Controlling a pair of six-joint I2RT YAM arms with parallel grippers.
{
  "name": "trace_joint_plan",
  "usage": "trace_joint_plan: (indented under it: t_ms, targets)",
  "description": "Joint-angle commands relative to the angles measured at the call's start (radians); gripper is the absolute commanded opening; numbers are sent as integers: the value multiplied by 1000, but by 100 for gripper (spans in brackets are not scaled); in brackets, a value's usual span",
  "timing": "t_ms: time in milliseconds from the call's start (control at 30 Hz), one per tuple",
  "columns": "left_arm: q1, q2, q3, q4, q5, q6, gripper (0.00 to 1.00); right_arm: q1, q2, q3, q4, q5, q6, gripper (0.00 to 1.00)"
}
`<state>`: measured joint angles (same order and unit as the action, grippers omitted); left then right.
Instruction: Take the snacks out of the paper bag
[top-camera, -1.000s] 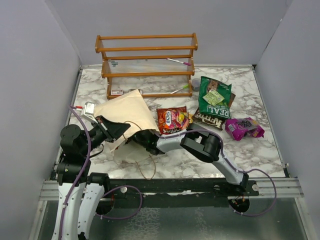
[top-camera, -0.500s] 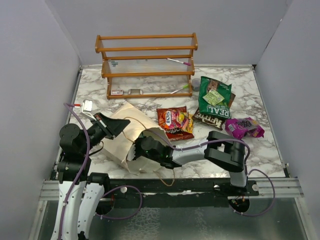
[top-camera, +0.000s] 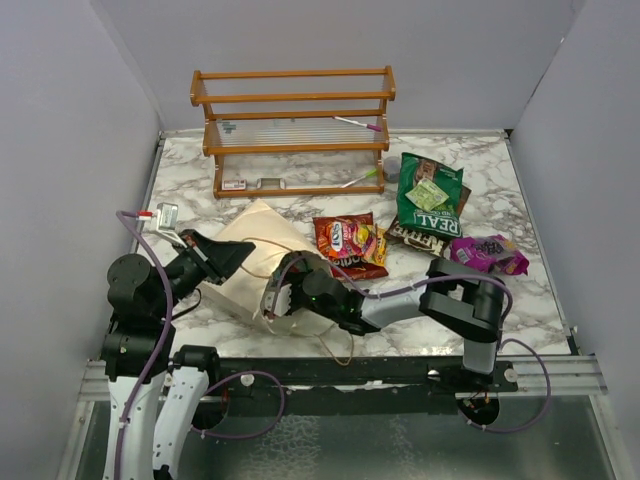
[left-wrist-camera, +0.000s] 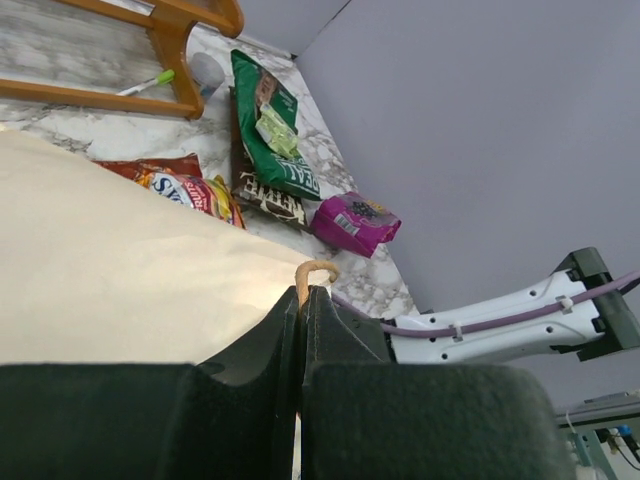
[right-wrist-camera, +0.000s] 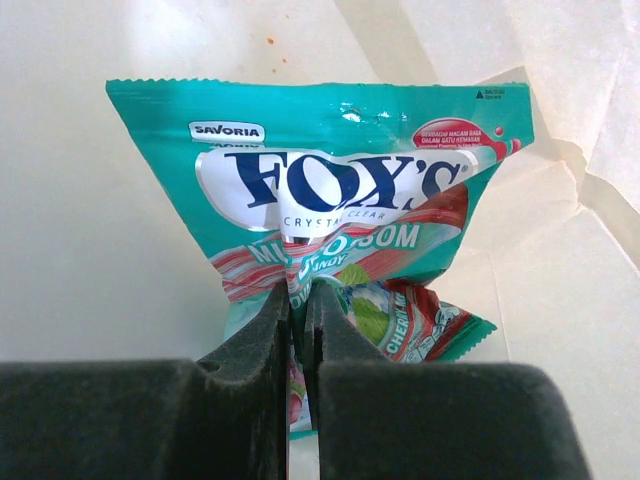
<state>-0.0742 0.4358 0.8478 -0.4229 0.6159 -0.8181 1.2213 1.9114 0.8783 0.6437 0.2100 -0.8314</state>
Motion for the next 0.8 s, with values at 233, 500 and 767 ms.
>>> trace_joint_plan:
  t_ms: [233, 500, 767]
  targets:
    - [-1, -34, -26, -60, -41, 31, 0, -4, -196, -84, 11, -142, 127, 1]
    - [-1, -37, -45, -30, -34, 4, 0, 60, -312, -79, -50, -221, 183, 1]
    - [-1, -24, -19, -29, -48, -2, 0, 64, -531, -151, -220, -445, 252, 1]
